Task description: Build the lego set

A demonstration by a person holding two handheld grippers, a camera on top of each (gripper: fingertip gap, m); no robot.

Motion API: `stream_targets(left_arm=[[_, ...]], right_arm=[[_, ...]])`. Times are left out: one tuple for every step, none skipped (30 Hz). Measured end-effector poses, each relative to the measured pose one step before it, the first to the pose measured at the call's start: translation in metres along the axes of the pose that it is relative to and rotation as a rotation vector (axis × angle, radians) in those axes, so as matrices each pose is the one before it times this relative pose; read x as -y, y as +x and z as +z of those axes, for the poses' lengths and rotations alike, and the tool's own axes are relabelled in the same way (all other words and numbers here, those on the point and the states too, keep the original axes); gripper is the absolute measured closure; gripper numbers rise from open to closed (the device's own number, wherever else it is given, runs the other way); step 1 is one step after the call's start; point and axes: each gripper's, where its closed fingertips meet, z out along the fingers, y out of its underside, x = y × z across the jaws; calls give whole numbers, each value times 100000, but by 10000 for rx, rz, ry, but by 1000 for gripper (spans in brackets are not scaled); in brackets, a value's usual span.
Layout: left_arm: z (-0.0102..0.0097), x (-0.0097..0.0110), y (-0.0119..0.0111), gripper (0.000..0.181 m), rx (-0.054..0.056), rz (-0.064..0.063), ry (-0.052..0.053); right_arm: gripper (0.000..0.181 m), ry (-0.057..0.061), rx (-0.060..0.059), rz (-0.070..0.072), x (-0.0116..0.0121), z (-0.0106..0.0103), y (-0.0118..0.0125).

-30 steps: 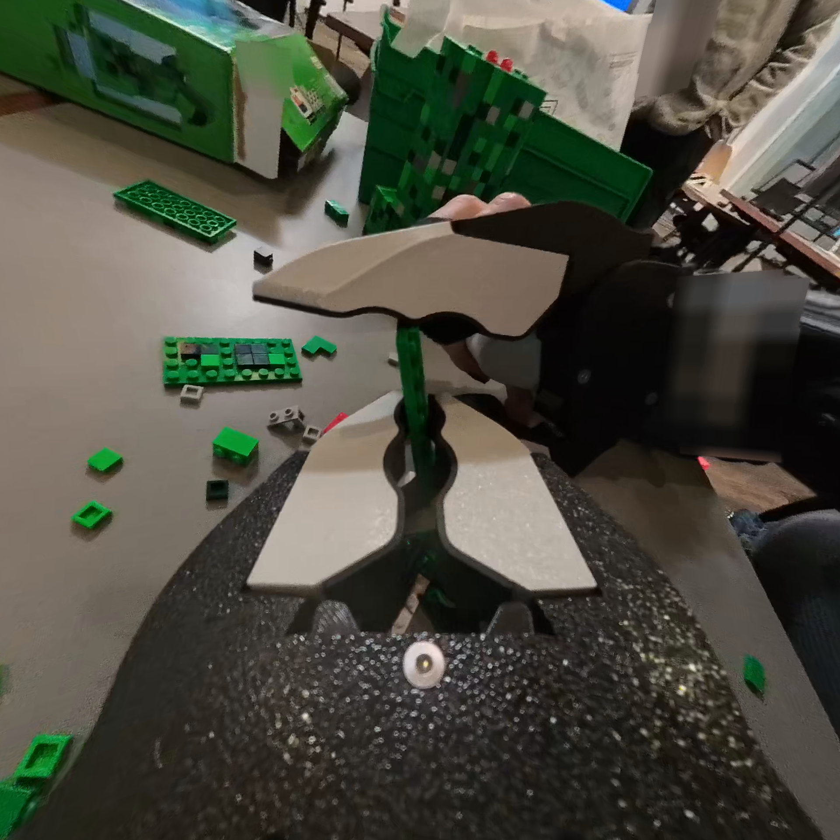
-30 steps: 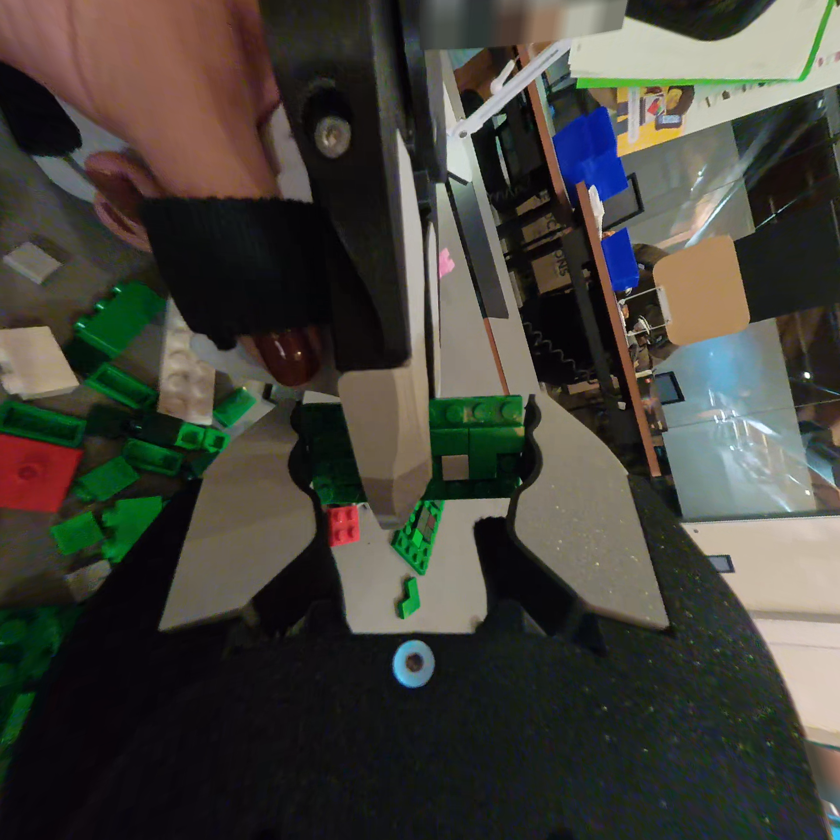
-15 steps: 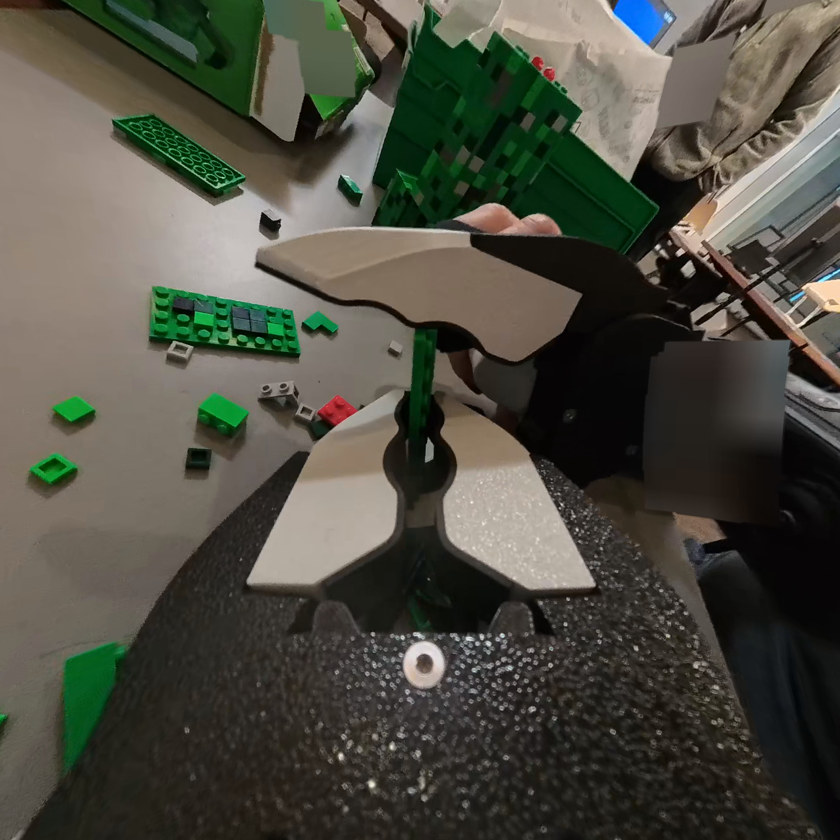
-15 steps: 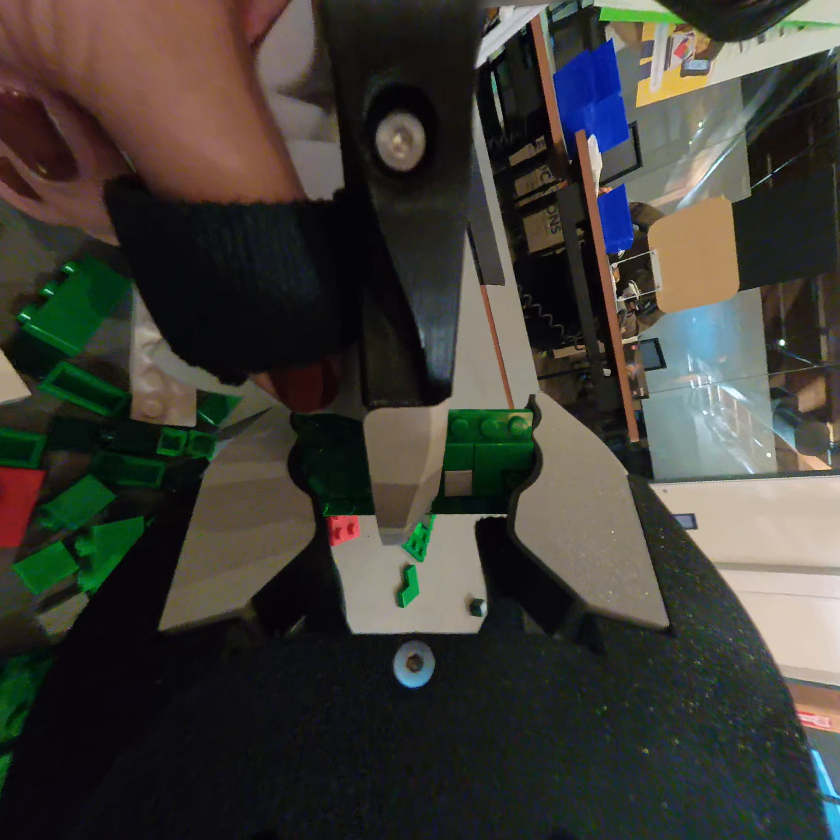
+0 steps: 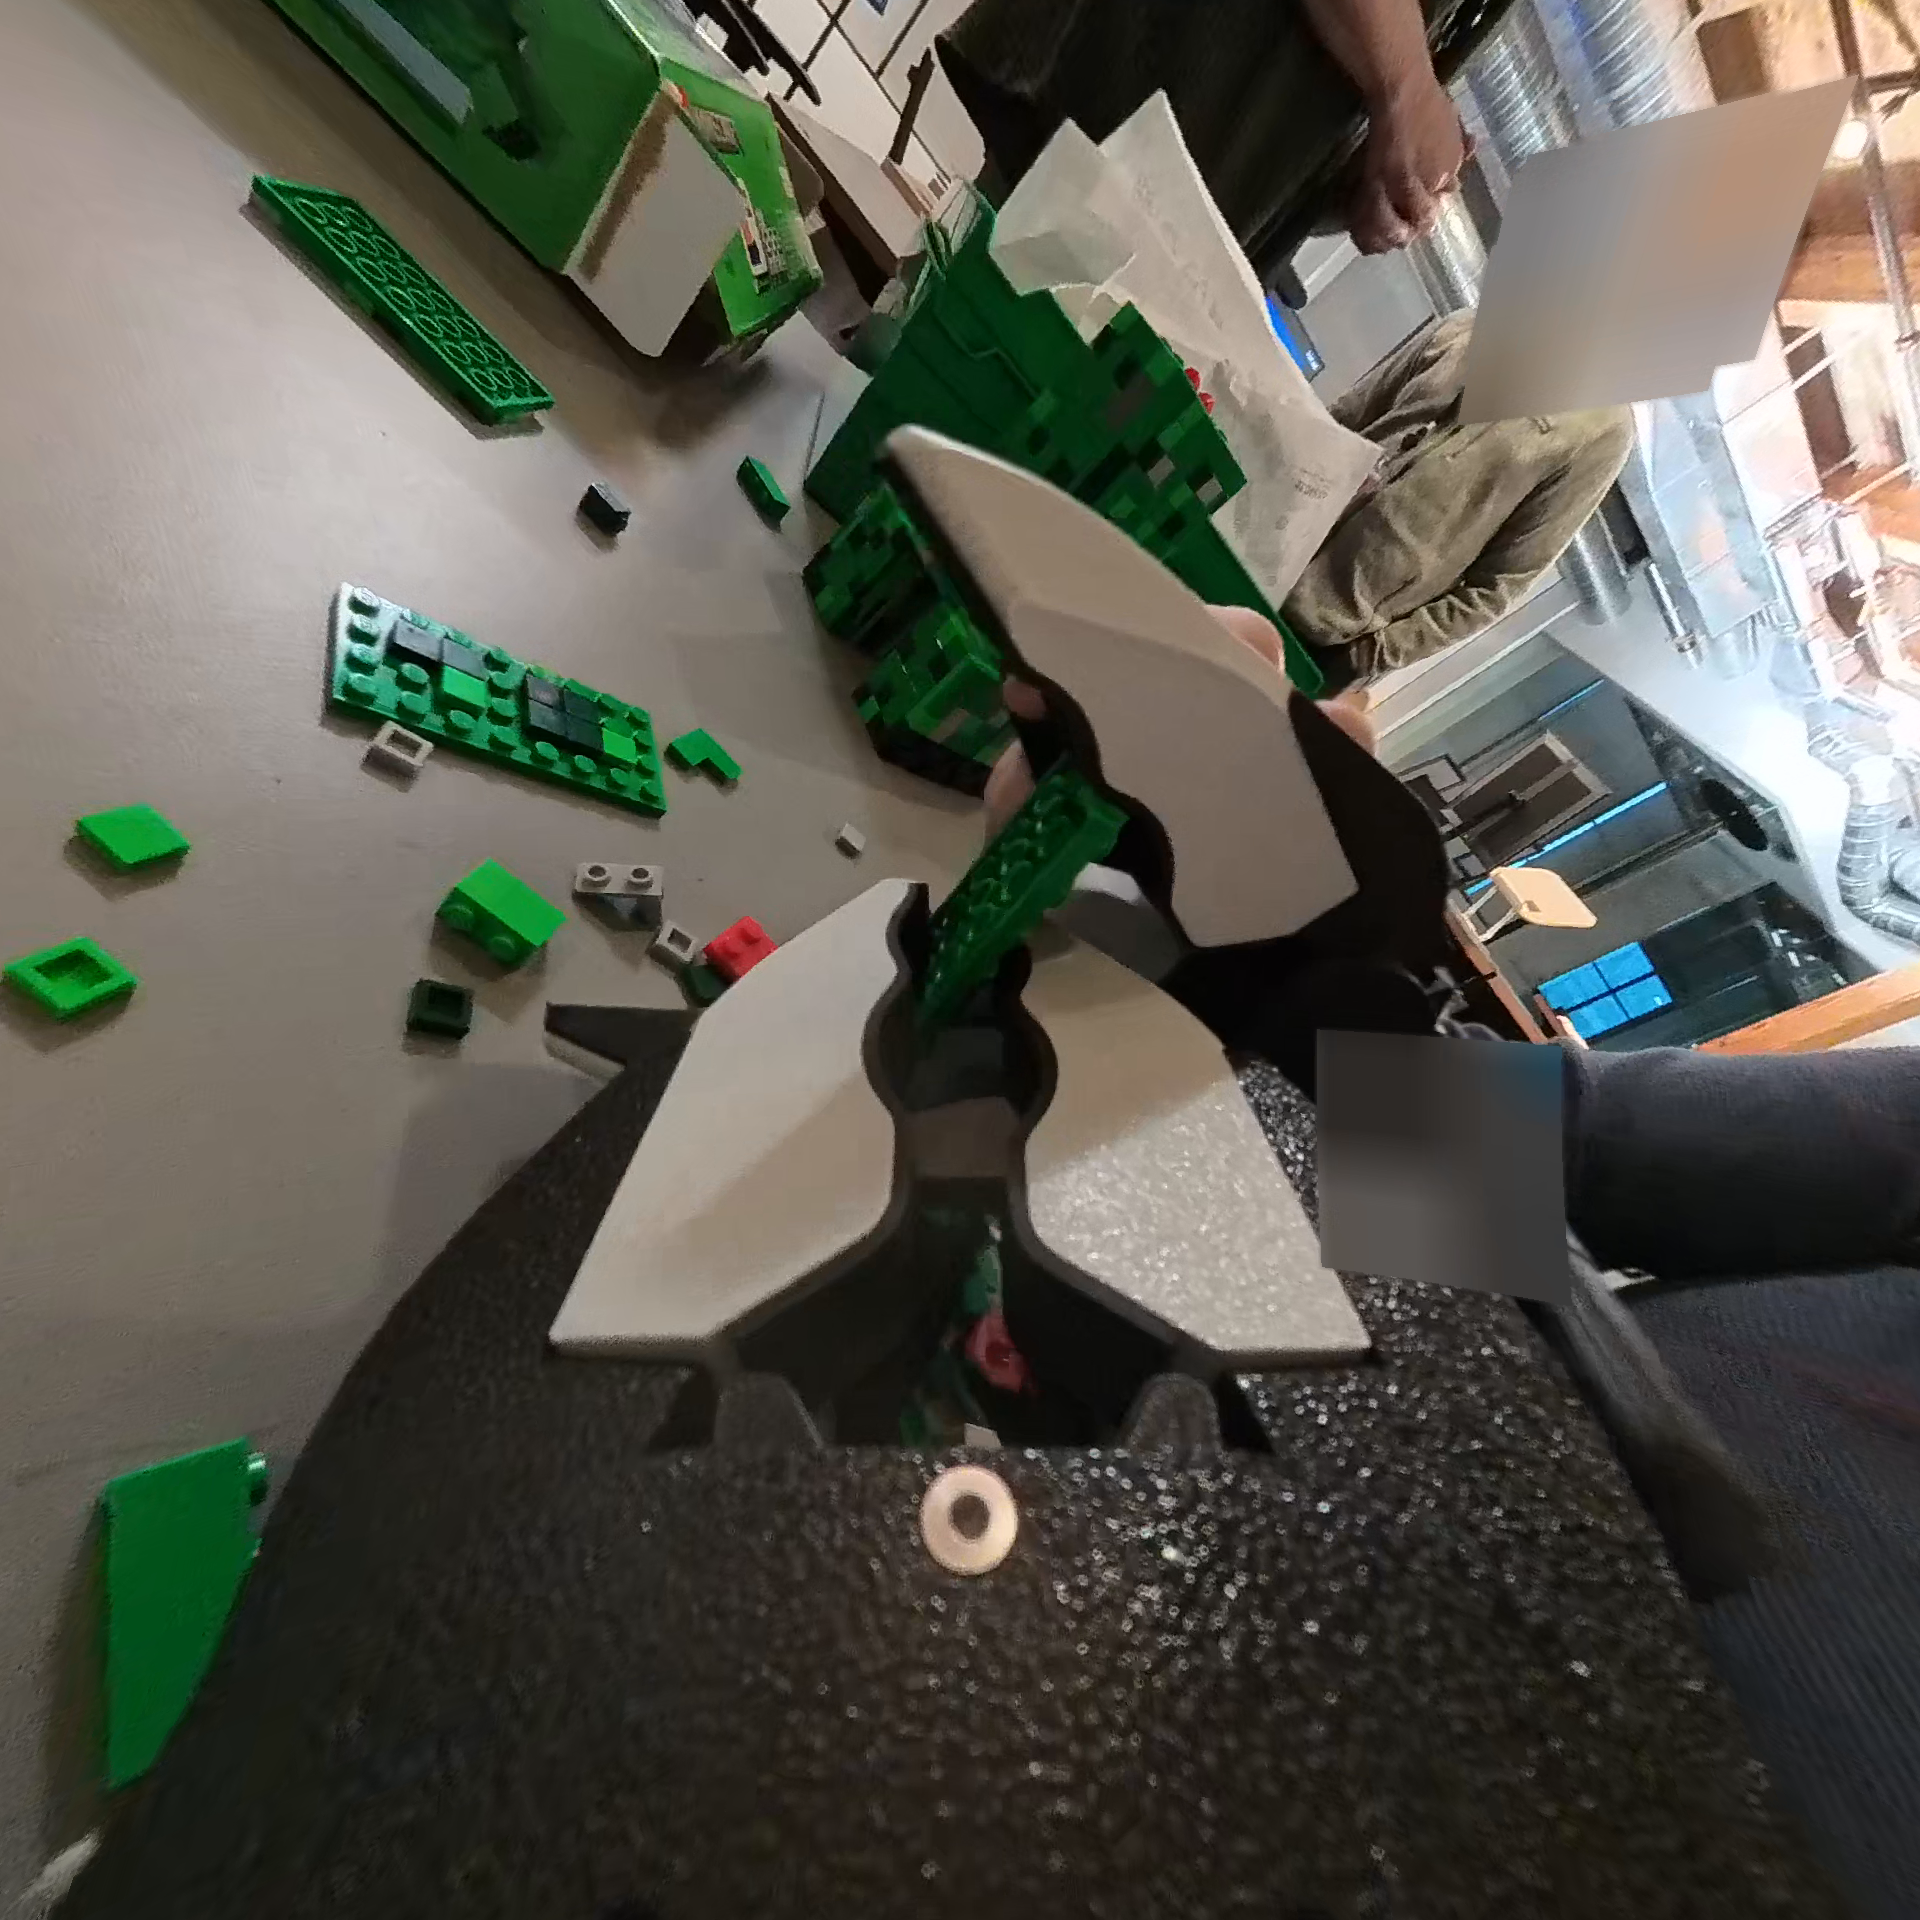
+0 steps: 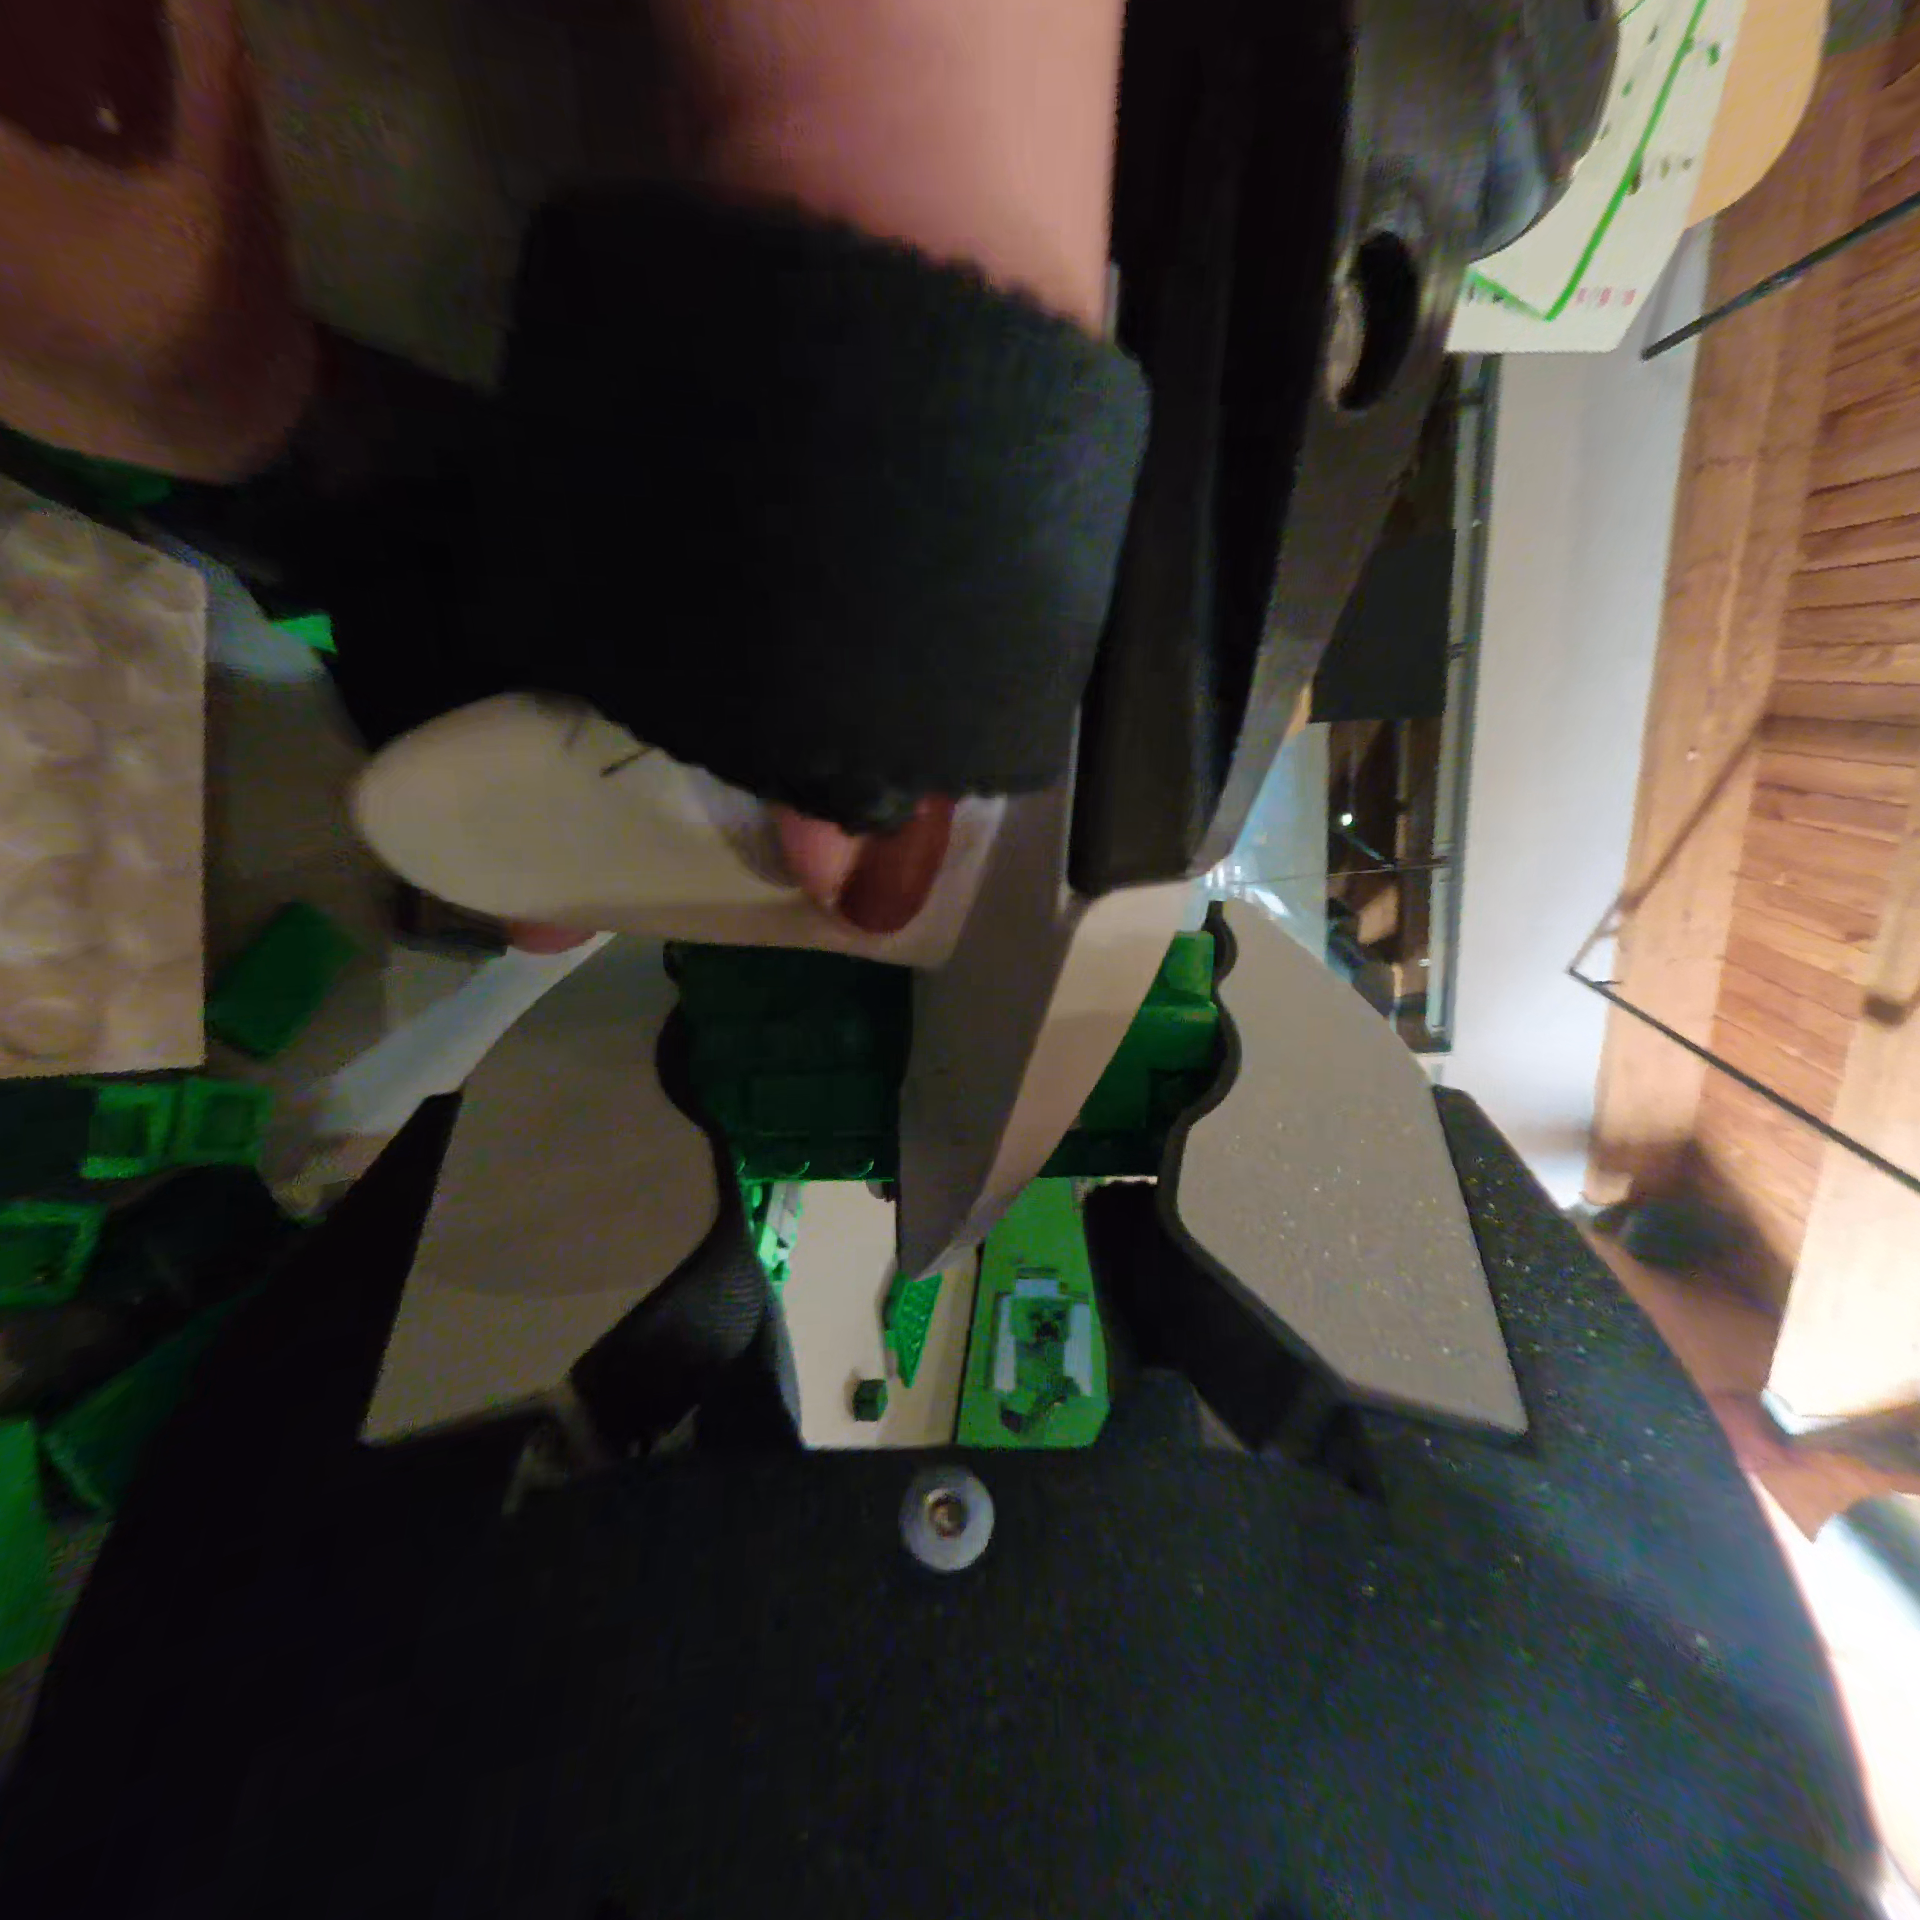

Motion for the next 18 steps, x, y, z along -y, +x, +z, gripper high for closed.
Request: stream_targets(left_arm=[[-15,3,37,170,-83,-109,-3],[-10,-8,35,170,-49,-35,-3],[21,-33,13,169,-4,30,-17],[38,-59,16,170,29,98,-32],[61,-39,83,170,24,182,-15],[80,-60,36,169,96,211,-33],[90,-112,34,169,107,233,-77],[50,-99,145,168,37,341,-110],[-9,-63,154,168,25,428,-123],[-88,-95,67,166,80,528,-131],[-195,54,-57,165,165,571,13],[-284,387,-18,162,133,452,219],[-317,430,14,163,100,454,266],[-271,310,-120,164,158,361,189],[-181,222,41,165,17,253,150],[-80,187,214,168,-118,134,146],[15,-10,42,169,-2,48,-4],[1,-5,-129,175,121,50,-11]], right_arm=[[91,68,-134,-114,56,-1,93],[91,56,-76,-88,48,-15,48],[91,88,24,-36,39,-28,-22],[91,104,118,53,36,-55,-86],[91,131,163,136,40,-96,-83],[91,130,261,270,25,-105,-159],[91,159,396,362,17,-118,-277],[91,208,317,277,83,-181,-209],[91,137,179,120,44,-175,-112],[91,-19,163,-21,-177,-111,-173],[91,-81,167,-17,-344,-47,-187],[91,18,88,133,-248,-90,-20],[91,48,262,222,-193,-89,-182],[91,17,351,246,-185,-76,-301],[91,15,223,216,-162,-52,-185],[91,65,129,184,-49,-64,-70],[91,110,216,183,98,-88,-164],[91,131,224,193,169,-107,-188]])
